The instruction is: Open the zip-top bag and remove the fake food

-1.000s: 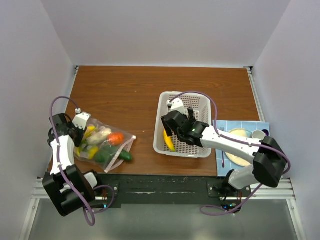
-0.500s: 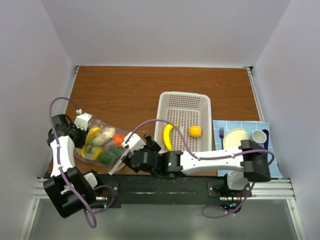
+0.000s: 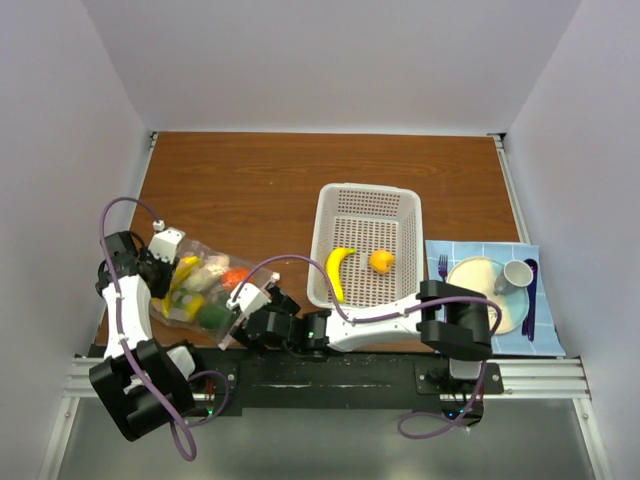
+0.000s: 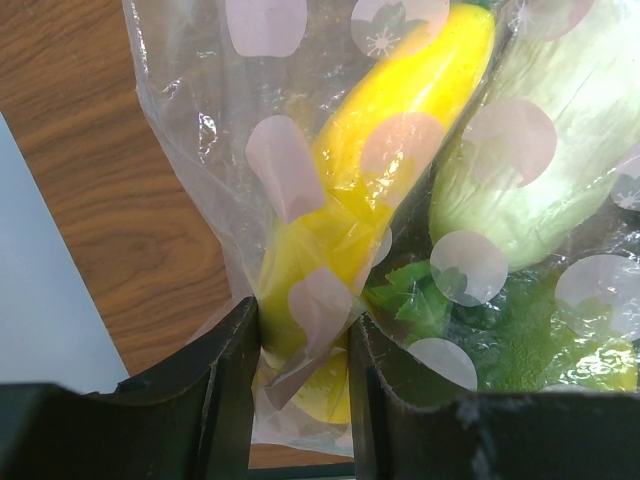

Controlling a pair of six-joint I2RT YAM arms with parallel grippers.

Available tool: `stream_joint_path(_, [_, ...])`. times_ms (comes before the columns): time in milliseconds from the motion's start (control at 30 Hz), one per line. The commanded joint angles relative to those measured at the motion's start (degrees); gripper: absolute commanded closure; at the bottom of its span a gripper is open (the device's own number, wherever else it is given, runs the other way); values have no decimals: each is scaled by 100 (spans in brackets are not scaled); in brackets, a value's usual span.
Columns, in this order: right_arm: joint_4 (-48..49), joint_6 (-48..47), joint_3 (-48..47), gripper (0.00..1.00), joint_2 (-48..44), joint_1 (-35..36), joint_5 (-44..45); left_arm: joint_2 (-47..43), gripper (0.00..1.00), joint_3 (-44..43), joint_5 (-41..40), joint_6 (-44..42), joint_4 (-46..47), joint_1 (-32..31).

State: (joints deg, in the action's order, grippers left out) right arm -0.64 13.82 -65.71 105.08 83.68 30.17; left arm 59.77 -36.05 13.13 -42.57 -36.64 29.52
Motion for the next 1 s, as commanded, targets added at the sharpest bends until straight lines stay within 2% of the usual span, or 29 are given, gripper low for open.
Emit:
stream_joint_path(0, [749,59,-275,7,275,-220,-187,35,89,72,-29,3,140,28])
stream_joint_path(167, [1084,252,-275,11,505,-474,-494,105,91,98,-12,3,140,28])
stream_joint_path(267, [1303,419,-57,21,487,-607,-732,88,94,81,-91,-59,175,28])
stream_joint_path(333, [1313,445,6,35,444,-607,-776,79,94,81,-161,-59,245,28])
stream_joint_path(367, [1321,454,93,45,409,-607,-811,79,94,81,-170,-59,263,19])
stream_joint_path(467, [1348,472,321,58,181,-607,-846,105,94,63,-161,46,333,28])
stream_joint_path(567, [1295,516,497,65,-21,-607,-838,193,96,-33,-152,108,342,28])
stream_joint_path(633, [1102,507,524,76,-119,-607,-829,246,96,-60,-231,126,421,28])
stream_joint_path(667, [1041,507,568,88,-258,-616,-820,255,97,-95,-275,134,456,28])
stream_joint_path(733, [848,551,647,99,-452,-590,-794,272,98,-95,-415,143,587,28])
stream_joint_path(967, [-645,490,385,100,-1700,-493,-338,465,100,-33,-609,249,887,28])
